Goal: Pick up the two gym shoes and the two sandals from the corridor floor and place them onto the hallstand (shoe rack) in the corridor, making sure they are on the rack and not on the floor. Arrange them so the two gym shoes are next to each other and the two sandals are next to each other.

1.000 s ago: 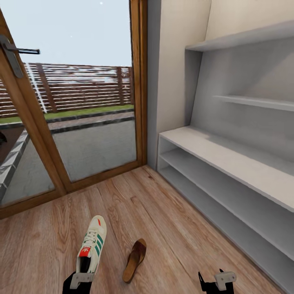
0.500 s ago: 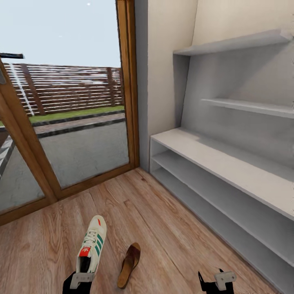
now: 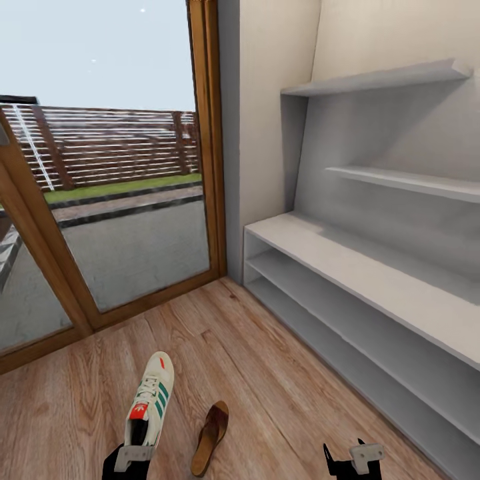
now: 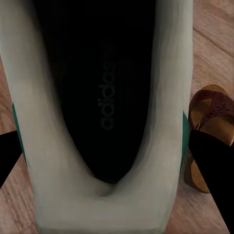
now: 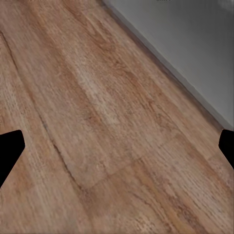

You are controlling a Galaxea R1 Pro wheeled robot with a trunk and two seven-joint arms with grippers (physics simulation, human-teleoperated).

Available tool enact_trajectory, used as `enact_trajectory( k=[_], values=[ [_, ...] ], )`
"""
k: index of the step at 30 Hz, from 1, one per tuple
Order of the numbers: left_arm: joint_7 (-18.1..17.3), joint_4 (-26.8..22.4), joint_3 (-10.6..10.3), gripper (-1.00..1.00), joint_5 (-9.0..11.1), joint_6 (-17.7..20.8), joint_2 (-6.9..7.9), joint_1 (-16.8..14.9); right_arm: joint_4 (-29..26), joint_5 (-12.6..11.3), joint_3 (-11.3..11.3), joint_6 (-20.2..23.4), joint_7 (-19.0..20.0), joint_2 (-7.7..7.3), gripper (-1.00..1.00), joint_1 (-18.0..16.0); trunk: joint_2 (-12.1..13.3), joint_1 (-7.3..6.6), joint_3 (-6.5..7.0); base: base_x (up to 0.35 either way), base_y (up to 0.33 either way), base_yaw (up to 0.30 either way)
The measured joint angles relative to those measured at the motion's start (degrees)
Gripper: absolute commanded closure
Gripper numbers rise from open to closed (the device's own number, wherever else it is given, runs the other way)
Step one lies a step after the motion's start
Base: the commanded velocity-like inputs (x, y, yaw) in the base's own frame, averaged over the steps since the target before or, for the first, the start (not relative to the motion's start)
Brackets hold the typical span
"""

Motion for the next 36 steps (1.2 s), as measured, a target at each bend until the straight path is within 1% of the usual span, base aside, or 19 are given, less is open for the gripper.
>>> enact_trajectory(
  k=[8,11,32,36],
  values=[
    [0.0,0.0,0.0,1.0,0.0,0.0,0.01,0.0,0.0,0.0,0.0,0.0,0.0,0.0,-1.0,0.0,0.0,0.0,0.0,0.0,0.0,0.0],
    [0.0,-0.1,0.0,1.0,0.0,0.0,0.01,0.0,0.0,0.0,0.0,0.0,0.0,0.0,-1.0,0.0,0.0,0.0,0.0,0.0,0.132,0.0],
    [0.0,-0.1,-0.1,1.0,0.1,0.0,-0.06,0.0,0.0,0.0,0.0,0.0,0.0,0.0,-1.0,0.0,0.0,0.0,0.0,0.0,0.29,0.0],
    [0.0,-0.1,-0.1,1.0,0.1,0.0,-0.07,0.0,0.0,0.0,0.0,0.0,0.0,0.0,-1.0,0.0,0.0,0.0,0.02,0.0,0.306,-0.148]
  ],
)
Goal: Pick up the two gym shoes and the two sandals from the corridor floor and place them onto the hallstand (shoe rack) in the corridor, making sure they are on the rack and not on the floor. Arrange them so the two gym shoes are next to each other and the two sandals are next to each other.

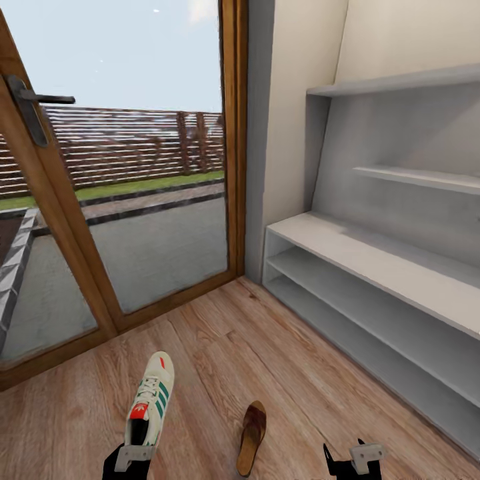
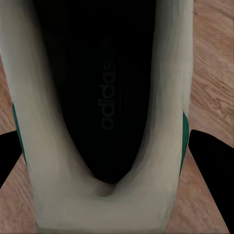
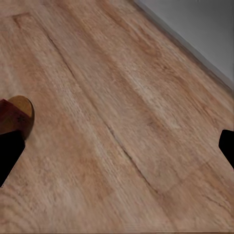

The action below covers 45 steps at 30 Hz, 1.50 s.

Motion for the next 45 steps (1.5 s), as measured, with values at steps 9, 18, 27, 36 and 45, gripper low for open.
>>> enact_trajectory(
  k=[9,18,27,36,45],
  values=[
    [0.0,0.0,0.0,1.0,0.0,0.0,0.0,0.0,0.0,0.0,0.0,0.0,0.0,0.0,-1.0,0.0,0.0,-0.01,0.19,0.08,0.306,-0.247],
    [0.0,-0.1,0.1,1.0,0.0,0.0,0.0,0.0,0.0,0.0,0.0,0.0,0.0,0.0,-1.0,0.0,0.0,-0.02,0.24,0.165,0.277,-0.058],
    [0.0,-0.1,0.1,1.0,0.0,0.0,0.01,0.0,0.0,0.0,0.0,0.0,0.0,0.0,-1.0,0.0,0.0,0.0,0.24,0.027,0.035,-0.001],
    [0.0,-0.1,0.1,1.0,0.0,0.0,0.0,0.0,0.0,0.0,0.0,0.0,0.0,0.0,-1.0,0.0,0.0,-0.02,0.24,0.116,0.148,0.0],
    [0.0,-0.2,0.1,1.0,0.0,0.0,0.0,0.0,0.0,0.0,0.0,0.0,0.0,0.0,-1.0,0.0,0.0,0.0,0.24,0.087,0.07,0.0]
  ],
)
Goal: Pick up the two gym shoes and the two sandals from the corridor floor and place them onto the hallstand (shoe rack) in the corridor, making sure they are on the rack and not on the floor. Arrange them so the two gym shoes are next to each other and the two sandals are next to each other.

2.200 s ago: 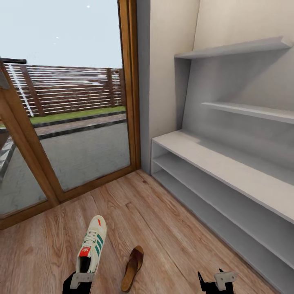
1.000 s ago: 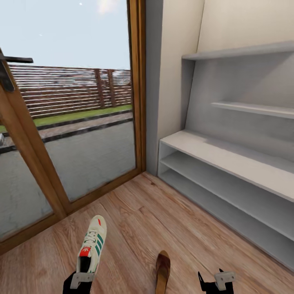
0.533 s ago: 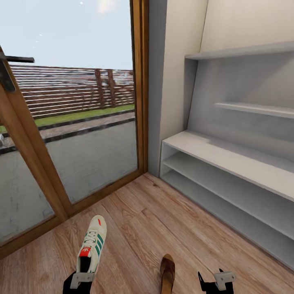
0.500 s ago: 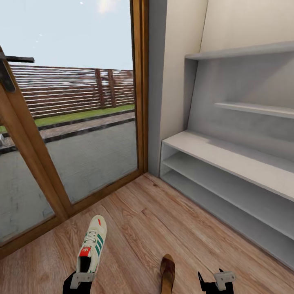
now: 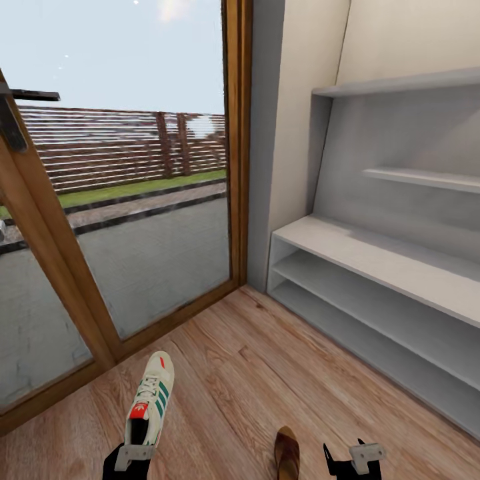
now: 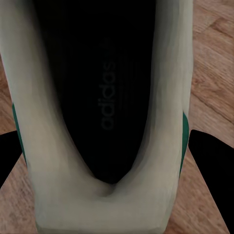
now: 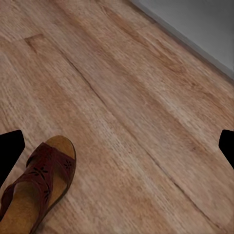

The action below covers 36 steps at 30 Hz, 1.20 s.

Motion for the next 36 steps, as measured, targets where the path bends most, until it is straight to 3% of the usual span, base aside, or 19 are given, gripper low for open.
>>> enact_trajectory(
  k=[19,36],
  values=[
    [0.0,0.0,0.0,1.0,0.0,0.0,0.0,0.0,0.0,0.0,0.0,0.0,0.0,0.0,-1.0,0.0,0.0,0.0,0.0,0.062,0.109,-0.001],
    [0.0,0.0,0.0,1.0,0.0,0.0,0.0,0.0,0.0,0.0,0.0,0.0,0.0,0.0,-1.0,0.0,0.0,0.0,0.0,0.002,0.002,-0.206]
  ],
)
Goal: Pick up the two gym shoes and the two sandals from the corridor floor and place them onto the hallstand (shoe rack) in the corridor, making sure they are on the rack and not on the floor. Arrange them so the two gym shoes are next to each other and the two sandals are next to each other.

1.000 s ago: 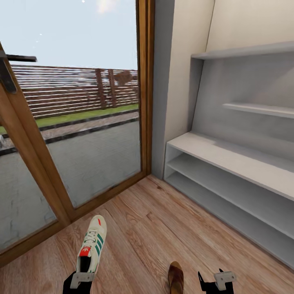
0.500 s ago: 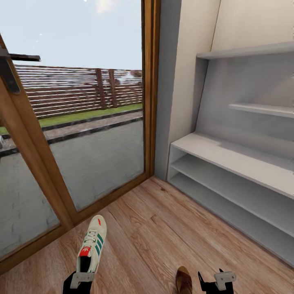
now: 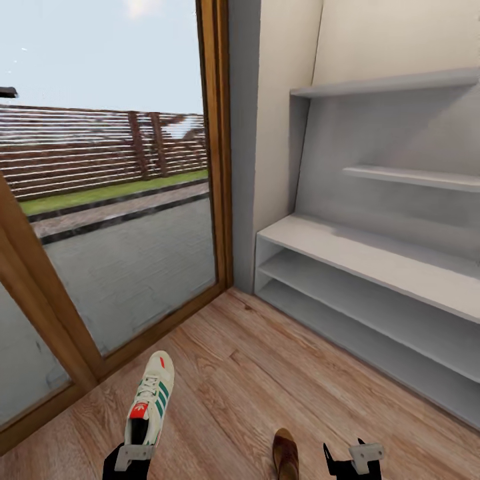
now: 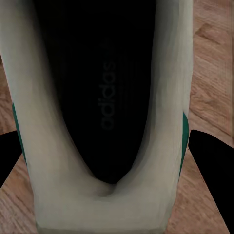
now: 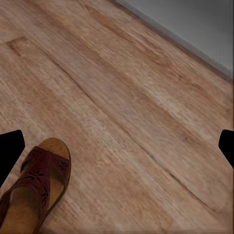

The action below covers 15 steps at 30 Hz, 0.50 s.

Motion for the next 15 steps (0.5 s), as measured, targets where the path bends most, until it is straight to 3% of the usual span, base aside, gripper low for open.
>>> enact_trajectory(
  k=[15],
  values=[
    [0.0,-0.1,0.0,1.0,0.0,0.0,0.0,0.0,0.0,0.0,0.0,0.0,0.0,0.0,-1.0,0.0,0.0,0.0,0.0,0.051,0.065,-0.01]
  ],
)
